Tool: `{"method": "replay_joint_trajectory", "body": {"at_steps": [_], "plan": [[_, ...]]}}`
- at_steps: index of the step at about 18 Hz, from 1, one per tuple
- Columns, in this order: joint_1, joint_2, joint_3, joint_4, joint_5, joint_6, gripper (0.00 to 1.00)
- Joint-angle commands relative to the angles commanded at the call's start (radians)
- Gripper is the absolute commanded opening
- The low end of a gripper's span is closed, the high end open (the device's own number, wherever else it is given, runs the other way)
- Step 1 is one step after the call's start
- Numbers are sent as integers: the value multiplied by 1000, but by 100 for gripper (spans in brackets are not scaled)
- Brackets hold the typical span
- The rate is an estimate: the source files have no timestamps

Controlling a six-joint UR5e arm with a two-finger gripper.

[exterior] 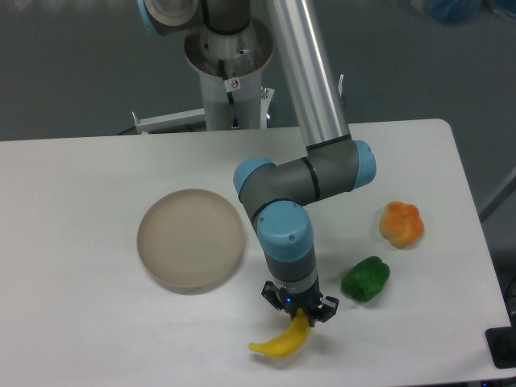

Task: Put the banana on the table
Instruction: 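Lower the held banana onto the table beside the dish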

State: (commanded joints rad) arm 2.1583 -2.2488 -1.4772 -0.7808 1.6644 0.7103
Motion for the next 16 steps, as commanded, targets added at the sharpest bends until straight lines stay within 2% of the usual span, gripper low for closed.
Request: {"method": "replay_joint_trajectory", "body": {"at_steps": [16], "plan": [[0, -5, -18, 0, 0, 9, 26]]}}
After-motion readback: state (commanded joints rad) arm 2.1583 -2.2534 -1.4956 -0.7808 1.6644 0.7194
